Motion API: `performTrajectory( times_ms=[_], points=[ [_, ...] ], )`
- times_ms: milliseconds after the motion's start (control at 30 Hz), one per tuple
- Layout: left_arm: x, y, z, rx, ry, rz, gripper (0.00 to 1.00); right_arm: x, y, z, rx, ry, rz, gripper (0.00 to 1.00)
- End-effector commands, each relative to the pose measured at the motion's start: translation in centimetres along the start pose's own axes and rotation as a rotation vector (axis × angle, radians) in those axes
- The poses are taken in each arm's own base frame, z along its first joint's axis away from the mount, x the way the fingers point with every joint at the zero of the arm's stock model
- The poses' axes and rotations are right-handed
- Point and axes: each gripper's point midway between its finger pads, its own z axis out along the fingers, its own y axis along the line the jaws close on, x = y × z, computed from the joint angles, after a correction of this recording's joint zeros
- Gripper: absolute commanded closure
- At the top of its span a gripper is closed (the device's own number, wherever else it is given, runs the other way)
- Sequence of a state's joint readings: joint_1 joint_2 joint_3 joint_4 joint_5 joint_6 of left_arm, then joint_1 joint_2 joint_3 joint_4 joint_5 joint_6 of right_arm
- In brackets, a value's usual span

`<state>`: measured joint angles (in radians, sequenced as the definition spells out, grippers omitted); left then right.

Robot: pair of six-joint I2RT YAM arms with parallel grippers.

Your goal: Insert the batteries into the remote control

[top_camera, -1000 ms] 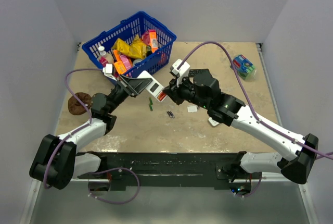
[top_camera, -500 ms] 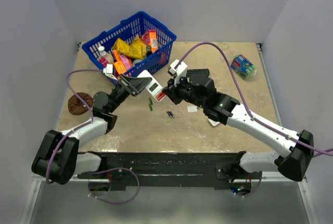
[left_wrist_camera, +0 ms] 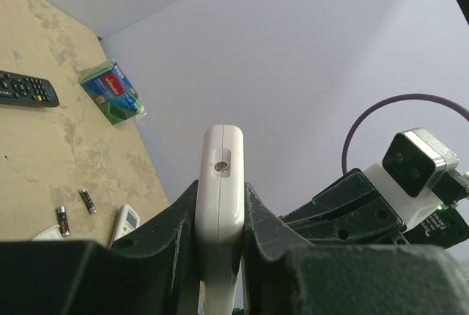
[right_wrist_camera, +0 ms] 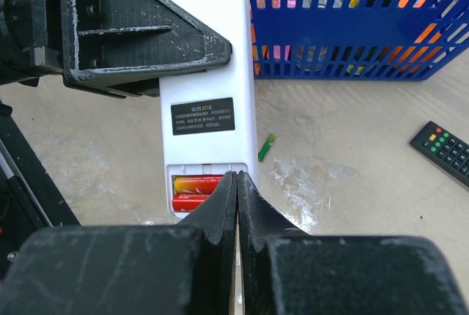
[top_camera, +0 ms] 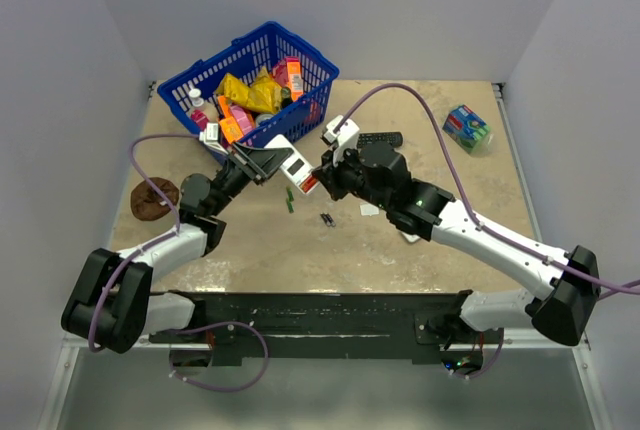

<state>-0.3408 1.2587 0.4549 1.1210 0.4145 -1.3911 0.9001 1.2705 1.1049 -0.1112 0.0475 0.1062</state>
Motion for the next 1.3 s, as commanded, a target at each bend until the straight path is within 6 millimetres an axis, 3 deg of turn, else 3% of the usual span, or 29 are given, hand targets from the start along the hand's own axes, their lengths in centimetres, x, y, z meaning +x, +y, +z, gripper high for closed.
performTrajectory(
  times_ms=[0,167,267,367,400,533,633,667,700,967,1267],
  points=[
    [-2.6,-14.6,-1.4,0.505,-0.107,0.124,1.0,7.5,-1.0,0.0,0.043,0.244,-0.085,1.0],
    [-2.3,-13.5,-0.9,0.441,-0.091,0.144,1.0,8.0,-2.0,-0.7,0.062,0.269,-0.193,0.96],
    [-1.8,-11.8,0.0,0.35,-0.056,0.226,1.0,6.5,-1.4,-1.3,0.027,0.245,-0.211,0.88],
    [-1.6,-9.6,0.7,0.247,-0.027,0.316,1.0,3.5,-0.1,-2.0,-0.024,0.181,-0.189,0.82],
    [-1.4,-9.3,0.6,0.238,-0.021,0.34,1.0,2.0,-0.1,-2.2,-0.015,0.152,-0.17,0.81],
    [-1.0,-6.9,0.8,0.153,0.021,0.395,1.0,-1.1,-0.9,-3.2,0.028,0.107,-0.121,0.75],
    [-0.6,-6.1,0.8,0.141,0.047,0.409,1.0,-3.3,-1.0,-4.1,-0.025,0.057,-0.045,0.64],
    [-0.4,-6.0,0.7,0.141,0.059,0.418,1.0,-3.9,-0.2,-4.5,-0.094,0.043,-0.028,0.58],
    [-0.5,-6.1,0.7,0.141,0.061,0.435,1.0,-4.4,-1.1,-4.7,-0.088,0.031,0.001,0.56],
    [-0.2,-7.3,0.6,0.168,0.099,0.485,1.0,-4.5,0.1,-5.3,-0.343,0.018,0.104,0.37],
    [0.4,-9.6,0.0,0.252,0.125,0.492,1.0,-2.6,1.5,-4.1,-0.469,0.053,0.161,0.36]
  ],
)
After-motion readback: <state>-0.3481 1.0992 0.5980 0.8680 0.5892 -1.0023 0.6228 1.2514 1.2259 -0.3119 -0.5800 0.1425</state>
